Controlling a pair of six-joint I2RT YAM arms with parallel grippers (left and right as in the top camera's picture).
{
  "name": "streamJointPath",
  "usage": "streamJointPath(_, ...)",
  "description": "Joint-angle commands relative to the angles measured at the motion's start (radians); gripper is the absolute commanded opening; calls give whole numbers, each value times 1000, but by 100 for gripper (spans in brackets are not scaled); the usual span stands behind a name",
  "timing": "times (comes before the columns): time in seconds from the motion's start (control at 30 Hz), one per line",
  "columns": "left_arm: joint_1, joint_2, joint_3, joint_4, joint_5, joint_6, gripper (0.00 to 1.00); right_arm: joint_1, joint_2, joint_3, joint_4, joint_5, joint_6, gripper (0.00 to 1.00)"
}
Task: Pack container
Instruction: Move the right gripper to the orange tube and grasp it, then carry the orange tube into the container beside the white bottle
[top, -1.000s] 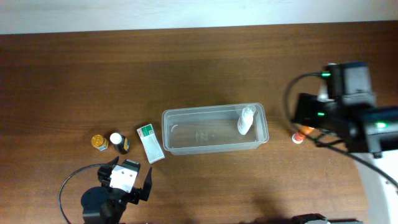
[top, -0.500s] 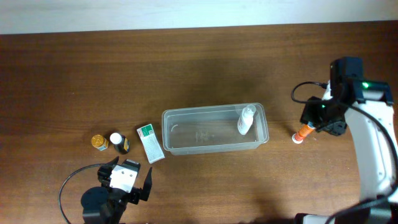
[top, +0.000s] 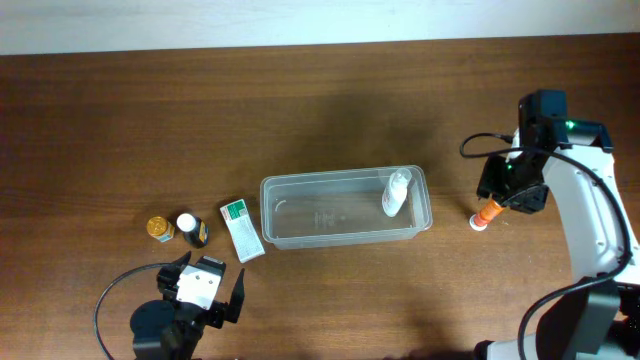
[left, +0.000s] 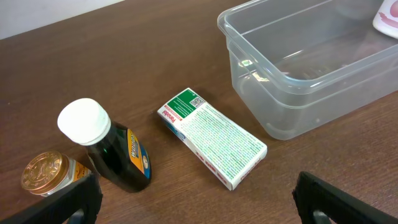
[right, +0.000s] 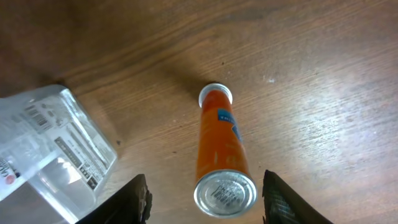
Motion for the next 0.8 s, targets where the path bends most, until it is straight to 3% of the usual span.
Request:
streamJointPath(0.0, 5, -9, -4, 2, 15, 8, 99, -4, 7, -27, 15, 27, 13, 52)
streamJointPath(0.5, 5, -9, -4, 2, 15, 8, 99, -4, 8, -51, 55, 31, 28, 46)
streamJointPath(0.77, 5, -9, -4, 2, 15, 8, 99, -4, 8, -67, 63, 31, 32, 29)
